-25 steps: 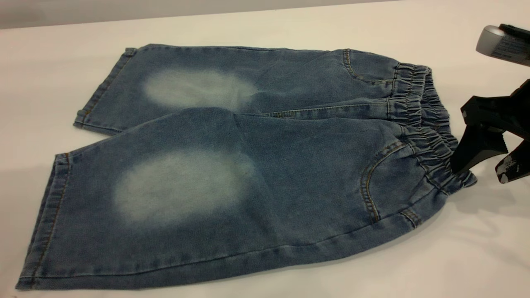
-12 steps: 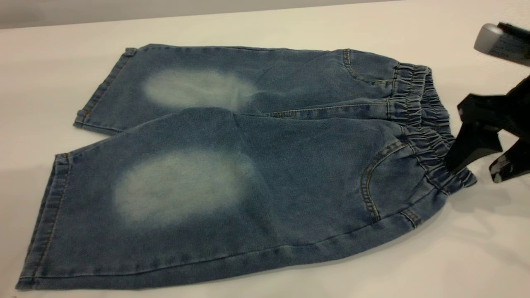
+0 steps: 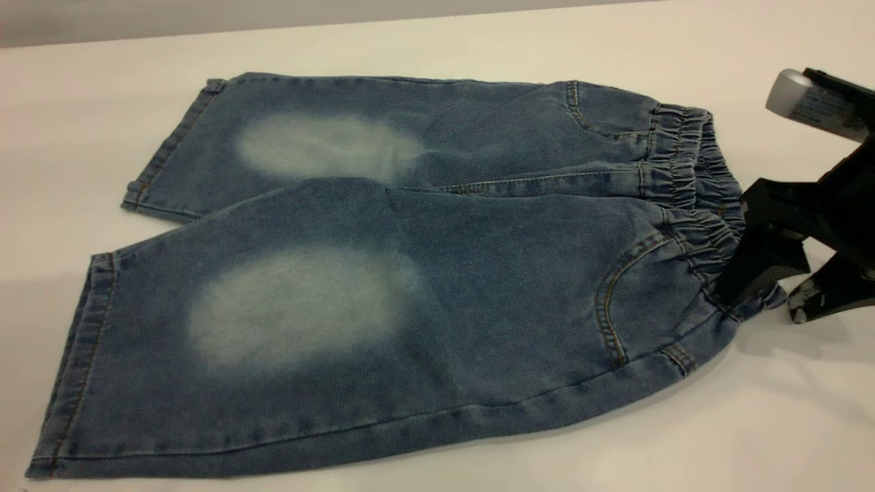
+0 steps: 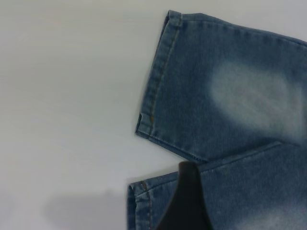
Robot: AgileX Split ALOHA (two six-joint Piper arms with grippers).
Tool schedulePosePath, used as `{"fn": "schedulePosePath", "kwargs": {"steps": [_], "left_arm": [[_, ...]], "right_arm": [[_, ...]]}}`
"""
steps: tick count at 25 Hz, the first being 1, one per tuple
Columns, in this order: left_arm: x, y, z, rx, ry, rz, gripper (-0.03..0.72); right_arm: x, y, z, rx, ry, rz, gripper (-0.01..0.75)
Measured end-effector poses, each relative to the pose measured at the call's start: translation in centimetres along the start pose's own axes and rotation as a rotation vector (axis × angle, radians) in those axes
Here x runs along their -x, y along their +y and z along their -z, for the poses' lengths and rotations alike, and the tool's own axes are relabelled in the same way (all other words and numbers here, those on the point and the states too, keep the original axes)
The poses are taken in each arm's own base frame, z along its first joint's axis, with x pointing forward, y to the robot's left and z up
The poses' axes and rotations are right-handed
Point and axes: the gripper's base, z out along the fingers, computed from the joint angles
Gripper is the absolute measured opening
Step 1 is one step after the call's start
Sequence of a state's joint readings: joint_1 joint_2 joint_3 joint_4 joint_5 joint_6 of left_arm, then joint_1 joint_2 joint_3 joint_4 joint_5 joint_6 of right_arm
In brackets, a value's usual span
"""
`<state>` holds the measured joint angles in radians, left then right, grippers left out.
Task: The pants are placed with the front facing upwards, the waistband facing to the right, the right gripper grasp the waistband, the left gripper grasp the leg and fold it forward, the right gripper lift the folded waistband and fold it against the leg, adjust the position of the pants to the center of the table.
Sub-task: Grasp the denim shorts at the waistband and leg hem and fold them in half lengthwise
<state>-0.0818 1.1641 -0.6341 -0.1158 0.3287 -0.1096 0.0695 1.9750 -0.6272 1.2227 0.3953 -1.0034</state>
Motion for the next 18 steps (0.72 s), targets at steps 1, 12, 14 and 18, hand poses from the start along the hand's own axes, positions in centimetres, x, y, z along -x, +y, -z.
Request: {"fn": "schedulePosePath", "kwargs": {"steps": [1, 12, 14, 18], "left_arm": [[0.0, 0.0, 0.0, 0.0, 0.0, 0.0, 0.54], [0.0, 0.0, 0.0, 0.0, 0.0, 0.0, 0.54], [0.0, 0.0, 0.0, 0.0, 0.0, 0.0, 0.54], [0.0, 0.0, 0.0, 0.0, 0.0, 0.0, 0.54]], "right_arm": [[0.0, 0.1, -0.1, 0.014, -0.002, 0.001, 0.451], [0.2, 0.8, -0.2, 0.102, -0.03, 0.033, 0.451], [0.2, 0.9, -0.2, 0.111, -0.026, 0.034, 0.451], [0.1, 1.1, -0.2, 0.137, -0.014, 0.055, 0.451]]}}
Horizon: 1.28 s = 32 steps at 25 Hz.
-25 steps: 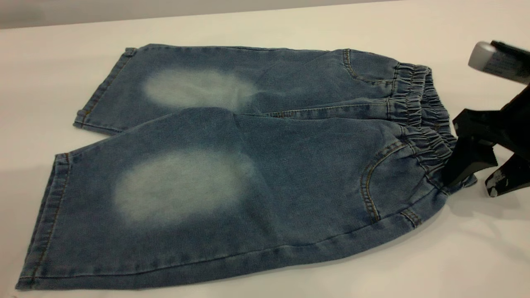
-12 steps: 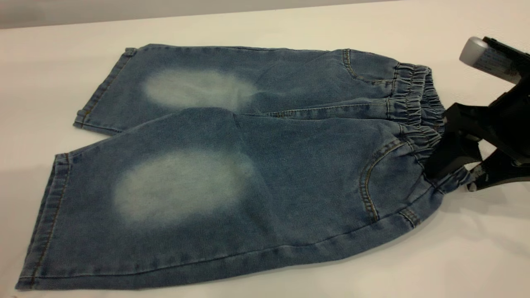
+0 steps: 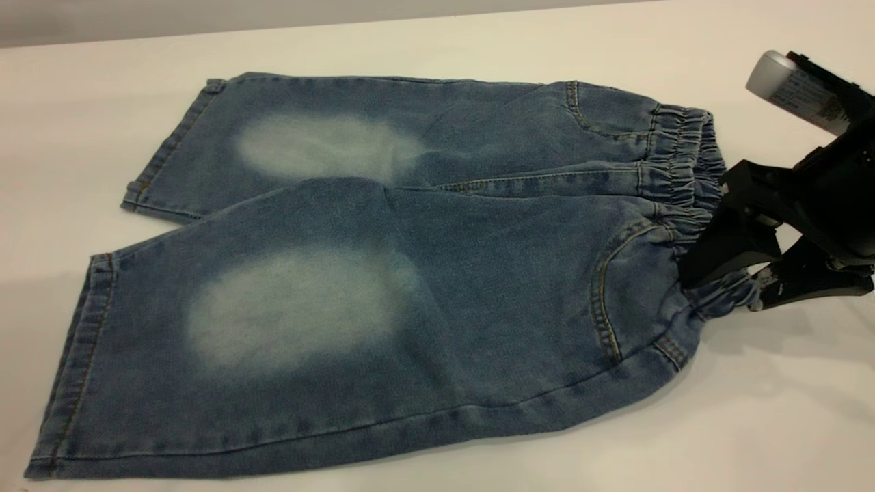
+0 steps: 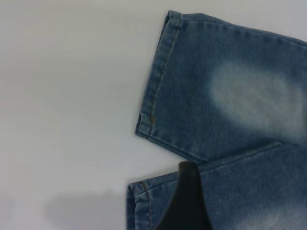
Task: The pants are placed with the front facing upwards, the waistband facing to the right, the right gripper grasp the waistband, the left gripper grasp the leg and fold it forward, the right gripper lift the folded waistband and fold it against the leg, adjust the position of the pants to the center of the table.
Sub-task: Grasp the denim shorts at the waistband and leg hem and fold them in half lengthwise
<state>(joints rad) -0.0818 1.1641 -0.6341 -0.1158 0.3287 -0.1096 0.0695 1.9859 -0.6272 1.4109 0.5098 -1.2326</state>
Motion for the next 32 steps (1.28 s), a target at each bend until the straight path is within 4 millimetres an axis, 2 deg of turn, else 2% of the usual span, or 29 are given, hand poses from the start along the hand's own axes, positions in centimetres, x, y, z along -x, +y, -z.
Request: {"fn": "schedulePosePath", "kwargs": {"steps": [6, 11, 15, 20, 22, 27, 32], "left_arm": [[0.0, 0.0, 0.0, 0.0, 0.0, 0.0, 0.54], [0.0, 0.0, 0.0, 0.0, 0.0, 0.0, 0.54], [0.0, 0.0, 0.0, 0.0, 0.0, 0.0, 0.54], [0.0, 0.0, 0.0, 0.0, 0.0, 0.0, 0.54], [0.0, 0.0, 0.0, 0.0, 0.0, 0.0, 0.54], [0.3, -0.1, 0.2, 0.002, 0.021, -0.006, 0.54], [0.7, -0.3, 0.7, 0.006, 0.084, -0.029, 0.54]], "right_arm": [[0.0, 0.0, 0.0, -0.001, 0.0, 0.011, 0.447], [0.0, -0.1, 0.0, -0.007, -0.003, 0.011, 0.405], [0.0, -0.1, 0.0, -0.01, -0.003, 0.011, 0.299], [0.0, -0.1, 0.0, -0.01, -0.003, 0.011, 0.094], [0.0, -0.1, 0.0, -0.01, -0.003, 0.011, 0.039], [0.1, 0.0, 0.2, -0.019, -0.005, 0.021, 0.029], [0.5, 0.6, 1.4, -0.024, -0.025, 0.042, 0.029]]}}
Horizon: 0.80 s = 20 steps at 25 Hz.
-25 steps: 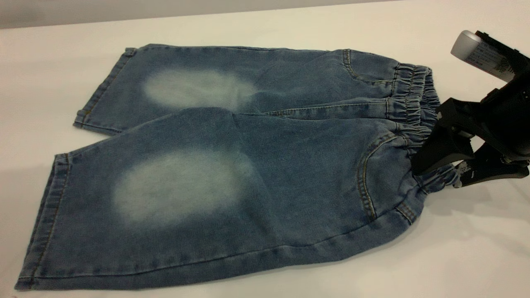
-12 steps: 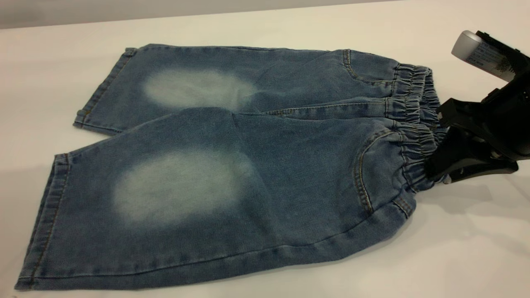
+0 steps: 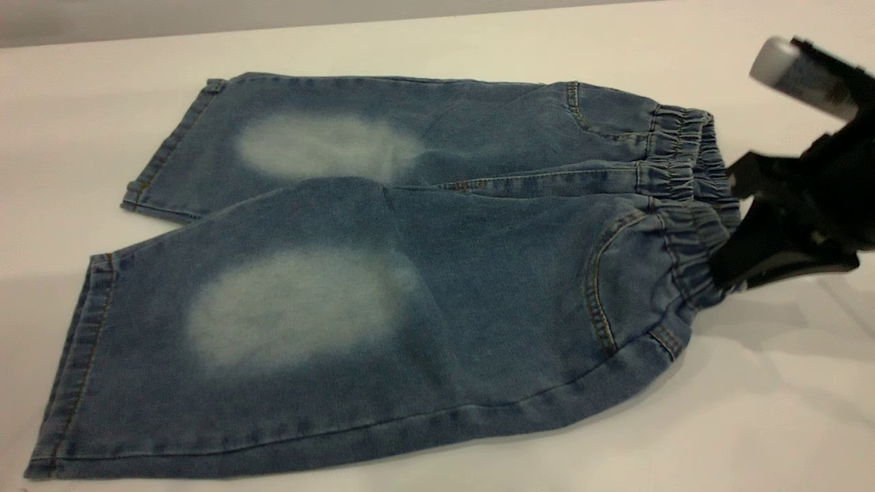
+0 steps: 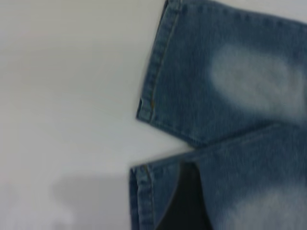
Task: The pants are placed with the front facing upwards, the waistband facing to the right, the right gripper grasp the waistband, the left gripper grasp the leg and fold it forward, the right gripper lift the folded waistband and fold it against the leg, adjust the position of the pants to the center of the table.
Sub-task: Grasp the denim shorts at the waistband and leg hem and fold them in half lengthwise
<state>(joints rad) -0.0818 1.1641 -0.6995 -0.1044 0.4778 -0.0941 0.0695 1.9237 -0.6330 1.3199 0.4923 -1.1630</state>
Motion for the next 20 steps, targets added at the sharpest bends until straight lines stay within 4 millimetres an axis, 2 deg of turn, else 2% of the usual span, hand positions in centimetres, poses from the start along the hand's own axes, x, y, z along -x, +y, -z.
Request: {"fn": "schedulePosePath", "kwargs": {"steps": [11, 17, 20], "left_arm": [[-2.9, 0.3, 0.5, 0.022, 0.332, -0.057, 0.54], [-3.9, 0.4, 0.9, 0.02, 0.455, -0.1, 0.54], [-4.5, 0.5, 0.4, 0.022, 0.543, -0.112, 0.54]], "right_arm": [[0.6, 1.5, 3.3, -0.026, -0.056, 0.059, 0.029], [0.6, 1.6, 3.7, -0.032, -0.067, 0.075, 0.029], [0.7, 1.6, 3.7, -0.031, -0.069, 0.077, 0.029]]}}
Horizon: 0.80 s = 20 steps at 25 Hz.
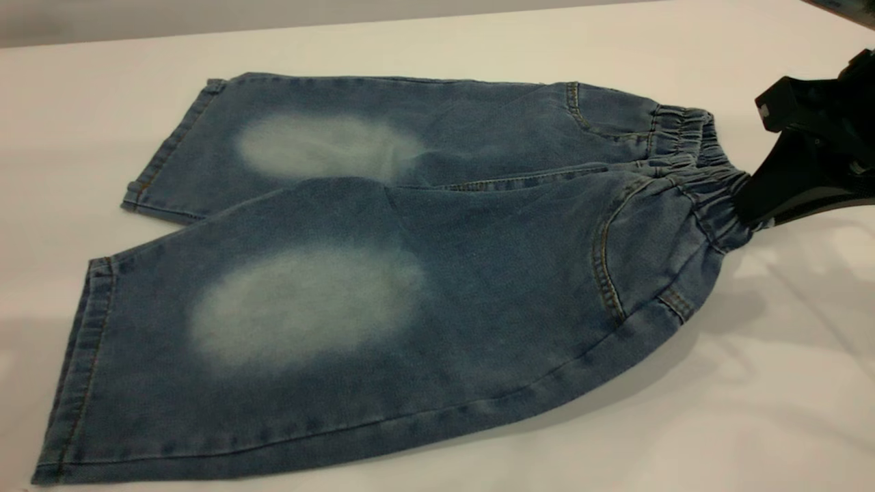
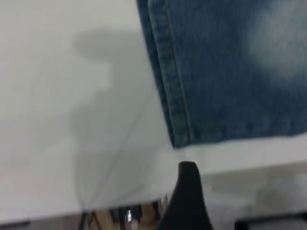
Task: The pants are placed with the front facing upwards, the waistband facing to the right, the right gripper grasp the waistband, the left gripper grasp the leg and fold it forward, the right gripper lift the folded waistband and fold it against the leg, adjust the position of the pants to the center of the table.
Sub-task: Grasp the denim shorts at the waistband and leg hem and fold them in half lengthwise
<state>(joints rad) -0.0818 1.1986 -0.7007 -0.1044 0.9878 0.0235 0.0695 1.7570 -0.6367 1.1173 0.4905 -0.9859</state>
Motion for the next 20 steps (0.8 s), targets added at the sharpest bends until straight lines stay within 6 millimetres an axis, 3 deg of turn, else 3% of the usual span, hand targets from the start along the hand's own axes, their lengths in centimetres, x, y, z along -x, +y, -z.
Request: {"fn": "schedulePosePath", "kwargs": {"steps": [10, 16, 20], "left_arm": [[1.5, -0.1, -5.0, -0.006, 0.193, -0.052, 0.54], [1.8, -1.9, -8.6, -0.014, 0.297, -0.283, 0.54], [1.9, -2.1, -10.6, -0.03, 0.345, -0.378, 0.54]], "right_arm": [[0.0, 0.0, 0.0, -0.002, -0.002, 0.005, 0.029], [0.0, 0.0, 0.0, -0.002, -0.002, 0.014, 0.029], [0.0, 0.0, 0.0, -0.002, -0.003, 0.017, 0.029]]}}
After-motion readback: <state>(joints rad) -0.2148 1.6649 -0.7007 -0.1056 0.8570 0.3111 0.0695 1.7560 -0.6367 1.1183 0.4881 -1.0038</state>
